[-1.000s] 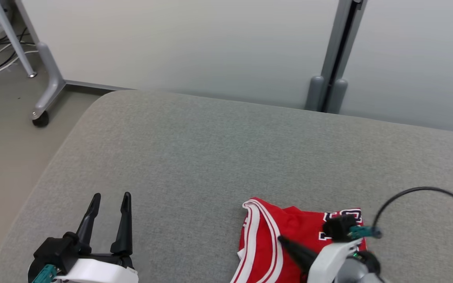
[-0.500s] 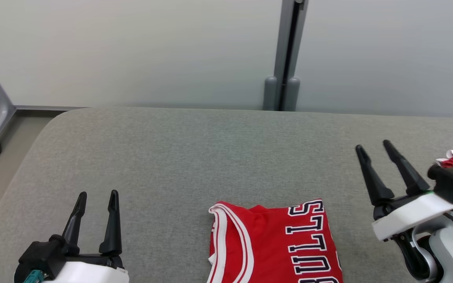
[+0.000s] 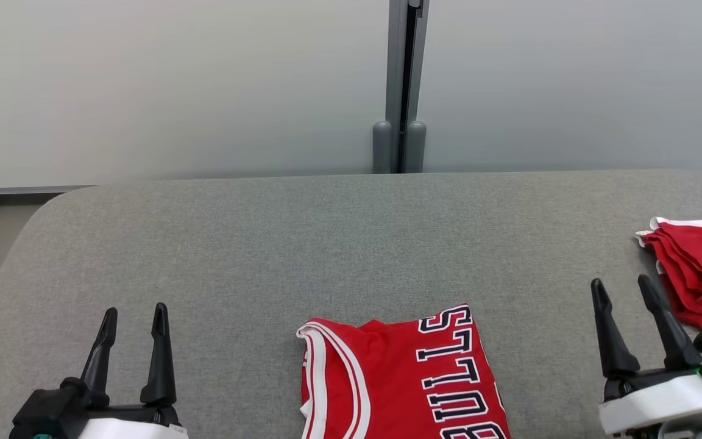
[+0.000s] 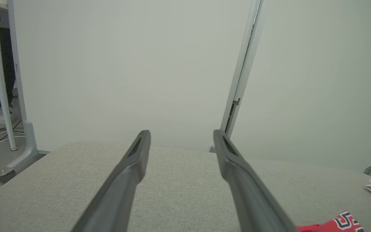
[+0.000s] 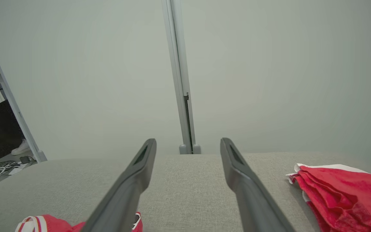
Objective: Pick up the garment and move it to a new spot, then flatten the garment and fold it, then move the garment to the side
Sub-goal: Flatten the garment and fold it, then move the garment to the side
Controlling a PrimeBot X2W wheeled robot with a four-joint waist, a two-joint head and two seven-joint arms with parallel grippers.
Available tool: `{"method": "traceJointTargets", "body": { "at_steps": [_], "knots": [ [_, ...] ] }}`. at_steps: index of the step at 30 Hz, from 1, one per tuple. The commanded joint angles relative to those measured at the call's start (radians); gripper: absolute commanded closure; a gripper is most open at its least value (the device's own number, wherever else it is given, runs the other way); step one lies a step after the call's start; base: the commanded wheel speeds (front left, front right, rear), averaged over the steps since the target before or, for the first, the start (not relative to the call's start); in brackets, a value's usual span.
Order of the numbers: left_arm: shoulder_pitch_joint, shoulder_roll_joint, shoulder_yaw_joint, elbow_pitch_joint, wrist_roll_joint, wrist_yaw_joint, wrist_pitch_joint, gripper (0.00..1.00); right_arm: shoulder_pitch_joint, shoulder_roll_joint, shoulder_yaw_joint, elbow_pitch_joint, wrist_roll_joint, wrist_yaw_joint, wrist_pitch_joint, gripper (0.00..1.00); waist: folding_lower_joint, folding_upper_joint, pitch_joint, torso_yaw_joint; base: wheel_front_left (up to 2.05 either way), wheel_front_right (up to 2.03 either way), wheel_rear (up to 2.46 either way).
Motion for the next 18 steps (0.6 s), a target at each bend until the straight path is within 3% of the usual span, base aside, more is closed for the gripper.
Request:
{"method": "traceJointTargets", "body": {
  "at_steps": [1,18],
  "knots": [
    [0.009,0.004,0.005,-0.003,0.01,0.004,-0.004,0.0,0.011,0.001,-0.002,0.005,-0.013,0.001,-0.006,0.0,0.0,-0.0001,0.0,-0.004,0.0,0.0,0.0],
    [0.006,0.003,-0.027,0.022,0.036,0.01,-0.004,0.0,0.016,0.01,0.022,0.059,-0.012,0.001,-0.005,0.0,0.0,-0.0001,-0.005,0.006,0.0,0.0,0.0]
  ]
}}
